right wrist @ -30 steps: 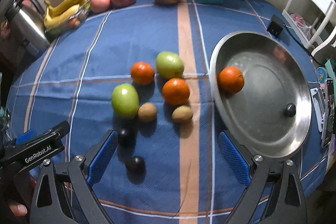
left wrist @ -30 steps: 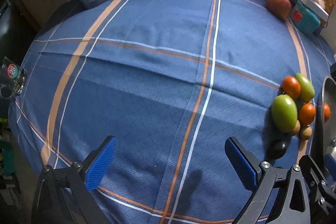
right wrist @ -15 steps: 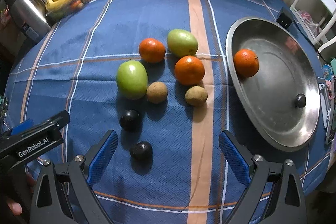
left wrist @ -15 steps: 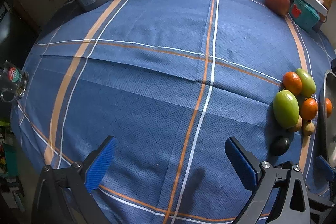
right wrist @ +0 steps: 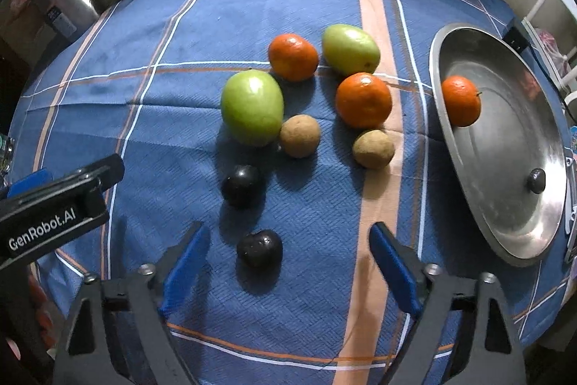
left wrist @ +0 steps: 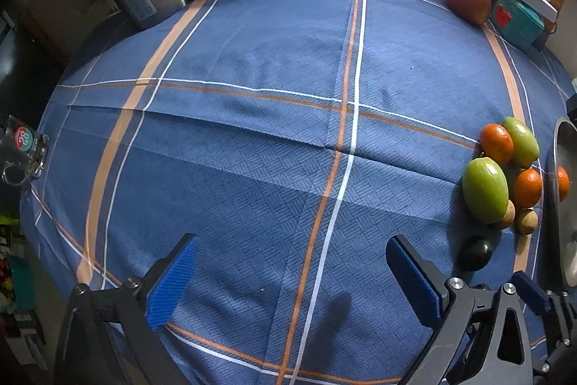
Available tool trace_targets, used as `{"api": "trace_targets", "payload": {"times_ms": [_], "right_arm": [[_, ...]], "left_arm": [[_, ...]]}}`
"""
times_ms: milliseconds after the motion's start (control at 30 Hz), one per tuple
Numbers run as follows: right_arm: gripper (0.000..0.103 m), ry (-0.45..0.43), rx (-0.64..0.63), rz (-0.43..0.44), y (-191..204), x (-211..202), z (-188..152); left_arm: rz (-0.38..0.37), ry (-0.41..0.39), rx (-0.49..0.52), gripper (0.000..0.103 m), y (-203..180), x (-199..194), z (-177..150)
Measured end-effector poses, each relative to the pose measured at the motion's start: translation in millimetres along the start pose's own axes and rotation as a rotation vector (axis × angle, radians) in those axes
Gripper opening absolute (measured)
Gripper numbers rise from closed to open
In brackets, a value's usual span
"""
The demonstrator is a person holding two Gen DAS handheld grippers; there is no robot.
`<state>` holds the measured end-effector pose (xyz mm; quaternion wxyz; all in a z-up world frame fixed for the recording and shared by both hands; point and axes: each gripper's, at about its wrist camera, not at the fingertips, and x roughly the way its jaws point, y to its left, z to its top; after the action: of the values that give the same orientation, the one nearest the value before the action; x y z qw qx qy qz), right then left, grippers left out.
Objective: Organize fruits
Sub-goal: 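Grasp a dark plum with the right tool while the left tool grasps the other dark plum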
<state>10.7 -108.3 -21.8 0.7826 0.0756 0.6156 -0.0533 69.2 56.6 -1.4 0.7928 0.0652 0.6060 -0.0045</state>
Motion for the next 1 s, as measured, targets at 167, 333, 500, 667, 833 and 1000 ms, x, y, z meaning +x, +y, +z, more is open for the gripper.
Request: {"api": "trace_targets", "payload": {"times_ms": [167, 333, 500, 667, 833, 1000], "right_arm": [[0.068, 0.019, -0.002, 0.009, 2.8, 9.8, -3.2], [0.057, 0.013, -0.014, 0.016, 5.4, 14.6, -5.1], [0.053, 0.009, -0.024, 0.021, 7.2, 16.6, -6.0], [0.049, 0.003, -0.037, 0.036, 8.1, 11.7, -10.0], [0.049, 0.003, -0.063, 0.049, 8.6, 9.6, -12.9], [0.038, 0.002, -0.088, 0.060, 16.0, 7.5, -20.7]], "left_arm": [[0.001, -0.003, 0.020, 0.103, -13.2, -0.9, 3.6], [0.000, -0.007, 0.032, 0.103, -26.0, -3.4, 2.8], [-0.002, -0.010, 0.044, 0.103, -36.4, -4.6, 1.7], [-0.009, -0.007, 0.048, 0.103, -46.8, -4.8, 1.0], [-0.018, -0.016, 0.039, 0.103, -51.0, -12.2, -1.8], [-0.032, -0.019, 0.034, 0.103, -57.6, -16.9, -1.9]]}}
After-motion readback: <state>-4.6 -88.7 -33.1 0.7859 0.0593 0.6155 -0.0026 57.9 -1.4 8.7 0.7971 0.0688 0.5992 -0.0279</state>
